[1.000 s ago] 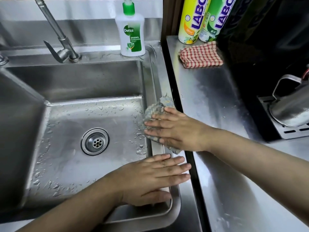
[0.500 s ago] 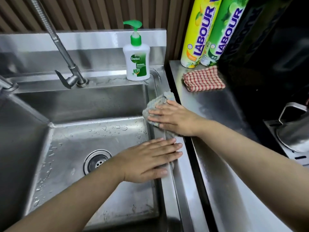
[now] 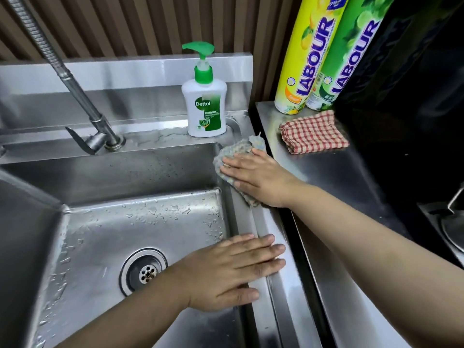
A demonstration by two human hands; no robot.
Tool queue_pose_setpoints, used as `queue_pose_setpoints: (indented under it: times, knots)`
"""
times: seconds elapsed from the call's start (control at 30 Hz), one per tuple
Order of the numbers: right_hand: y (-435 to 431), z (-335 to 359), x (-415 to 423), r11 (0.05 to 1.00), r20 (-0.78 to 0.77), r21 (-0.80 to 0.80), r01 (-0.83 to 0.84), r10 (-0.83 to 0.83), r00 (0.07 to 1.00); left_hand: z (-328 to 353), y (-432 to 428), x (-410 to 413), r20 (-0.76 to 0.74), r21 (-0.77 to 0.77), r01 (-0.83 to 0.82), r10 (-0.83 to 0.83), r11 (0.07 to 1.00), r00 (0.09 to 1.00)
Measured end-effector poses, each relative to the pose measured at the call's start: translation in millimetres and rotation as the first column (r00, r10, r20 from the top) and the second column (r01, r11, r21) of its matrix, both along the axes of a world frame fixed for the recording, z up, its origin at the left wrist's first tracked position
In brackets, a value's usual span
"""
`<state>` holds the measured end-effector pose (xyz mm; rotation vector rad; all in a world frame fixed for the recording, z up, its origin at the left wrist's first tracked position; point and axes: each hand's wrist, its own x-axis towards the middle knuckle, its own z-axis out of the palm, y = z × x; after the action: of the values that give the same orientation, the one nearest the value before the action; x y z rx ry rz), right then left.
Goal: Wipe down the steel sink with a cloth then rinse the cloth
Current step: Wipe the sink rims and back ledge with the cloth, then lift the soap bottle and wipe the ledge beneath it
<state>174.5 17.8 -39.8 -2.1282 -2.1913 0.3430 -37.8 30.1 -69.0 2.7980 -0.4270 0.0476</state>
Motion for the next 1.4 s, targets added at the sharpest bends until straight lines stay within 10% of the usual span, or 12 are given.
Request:
queue_pose_setpoints:
  times: [0.77,0.9,1.03,1.17,1.4]
  knots:
    - [40,4,20,0.996,-0.038,-0.035,0.081,-0.082,0.996,22,84,35,0.168,-0.115,-0.131,0.149,0.985,0.974]
    - [38,6,17,0.99,-0.066,-0.029,0.138,-0.14,0.988,48,142,53,0.334,-0.309,-0.541,0.622,0.782,0.708]
    - [34,6,5,0.964,-0.036,-0.021,0.266,-0.267,0.963,56,181,76,0.134,-0.552,-0.728,0.905,0.406,0.403]
    - [26,2,-7,0.911,-0.079,0.077,0.405,-0.399,0.914,54,190,95,-0.059,-0.755,-0.614,0.908,0.231,0.414]
    - [43,-3,-15,0.839,-0.074,0.095,0.536,-0.531,0.844,52,190,94,-0.095,-0.781,-0.577,0.868,0.238,0.487]
